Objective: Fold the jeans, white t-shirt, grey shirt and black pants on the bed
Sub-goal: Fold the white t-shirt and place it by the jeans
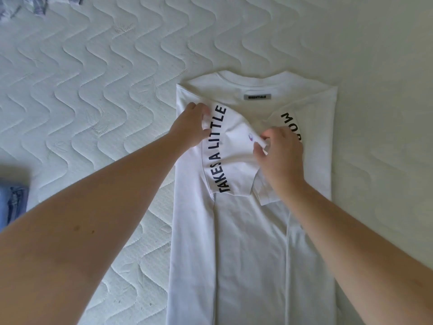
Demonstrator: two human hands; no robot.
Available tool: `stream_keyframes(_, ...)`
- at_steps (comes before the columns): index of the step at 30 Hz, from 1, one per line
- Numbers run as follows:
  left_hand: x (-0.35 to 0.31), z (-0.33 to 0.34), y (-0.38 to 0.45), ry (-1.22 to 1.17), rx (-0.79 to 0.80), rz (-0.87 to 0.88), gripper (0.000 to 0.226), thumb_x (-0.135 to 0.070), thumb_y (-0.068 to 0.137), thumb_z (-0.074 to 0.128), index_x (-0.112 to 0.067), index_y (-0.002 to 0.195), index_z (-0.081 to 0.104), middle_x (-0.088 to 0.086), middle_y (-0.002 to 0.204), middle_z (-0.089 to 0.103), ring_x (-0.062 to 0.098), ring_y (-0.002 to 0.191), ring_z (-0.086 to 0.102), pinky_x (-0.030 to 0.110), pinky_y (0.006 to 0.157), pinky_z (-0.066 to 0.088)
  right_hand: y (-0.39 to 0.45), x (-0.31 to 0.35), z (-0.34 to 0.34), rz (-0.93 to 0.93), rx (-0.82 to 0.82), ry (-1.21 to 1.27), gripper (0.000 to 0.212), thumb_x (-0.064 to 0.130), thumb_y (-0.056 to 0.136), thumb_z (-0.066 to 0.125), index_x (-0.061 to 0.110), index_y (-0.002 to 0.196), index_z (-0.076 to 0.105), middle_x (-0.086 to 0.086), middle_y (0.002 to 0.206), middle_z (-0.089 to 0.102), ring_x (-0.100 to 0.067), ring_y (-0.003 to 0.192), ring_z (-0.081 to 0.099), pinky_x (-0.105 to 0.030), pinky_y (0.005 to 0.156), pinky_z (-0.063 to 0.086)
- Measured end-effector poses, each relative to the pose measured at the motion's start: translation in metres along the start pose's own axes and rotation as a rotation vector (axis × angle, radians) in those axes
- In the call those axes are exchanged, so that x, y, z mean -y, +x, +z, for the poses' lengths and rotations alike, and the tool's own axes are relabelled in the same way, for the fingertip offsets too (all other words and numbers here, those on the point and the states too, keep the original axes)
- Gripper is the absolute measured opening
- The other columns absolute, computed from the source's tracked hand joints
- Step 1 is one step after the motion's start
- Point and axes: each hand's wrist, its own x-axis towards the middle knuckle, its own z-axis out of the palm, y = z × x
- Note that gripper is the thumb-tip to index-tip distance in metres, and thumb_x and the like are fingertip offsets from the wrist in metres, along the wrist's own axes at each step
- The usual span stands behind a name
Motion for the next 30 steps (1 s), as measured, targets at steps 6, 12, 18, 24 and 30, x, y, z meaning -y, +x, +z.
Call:
stream_keyframes(6,-0.011,-0.013,0.017,-0.529,0.105,-0.313,0.065,-0.049,0.105,0.028,0.004,0.132,0.053,0.025,0.106,0.065,0.03,0.084,0.06,0.034,0.085,0.047,-0.048,0.06,0.019,-0.227,0.07,0.103,0.023,0.005,0.072,0.074,0.013,0.091,0.064,0.0,0.076,0.065,-0.024,0.071,0.062,-0.026,0.059,0.041)
stream_keyframes(12,0.008,-0.005,0.008,-0.425,0.049,-0.254,0.035,-0.037,0.094,0.061,-0.007,0.111,0.064,0.001,0.091,0.061,0.022,0.077,0.063,0.038,0.081,0.056,-0.06,0.08,0.05,-0.357,0.107,0.08,0.034,-0.008,0.064,0.073,0.014,0.09,0.07,0.006,0.078,0.069,-0.02,0.072,0.065,-0.024,0.056,0.045)
stream_keyframes(18,0.023,0.011,-0.018,-0.378,0.054,-0.244,0.033,-0.054,0.087,0.065,-0.021,0.087,0.057,-0.007,0.078,0.062,0.017,0.07,0.066,0.03,0.063,0.052,-0.075,0.052,0.056,-0.311,0.176,-0.157,0.054,0.007,0.075,0.07,0.013,0.127,0.061,-0.011,0.139,0.054,-0.032,0.125,0.052,-0.046,0.108,0.037)
stream_keyframes(24,0.036,0.023,-0.041,-0.327,0.13,-0.241,0.034,-0.035,0.08,0.079,-0.018,0.099,0.056,-0.002,0.094,0.065,0.021,0.086,0.066,0.035,0.071,0.056,-0.079,0.035,0.051,-0.046,0.269,-0.207,0.074,0.02,0.081,0.071,0.011,0.147,0.039,-0.014,0.135,0.051,-0.034,0.122,0.049,-0.043,0.102,0.038)
stream_keyframes(30,0.029,0.028,-0.061,-0.146,-0.111,-0.208,0.049,-0.025,0.08,0.079,-0.012,0.115,0.047,0.005,0.104,0.056,0.027,0.097,0.057,0.033,0.078,0.043,-0.072,0.03,0.038,0.108,0.435,-0.092,0.05,0.022,0.094,0.055,0.02,0.141,0.04,-0.006,0.114,0.059,-0.03,0.1,0.062,-0.037,0.082,0.046)
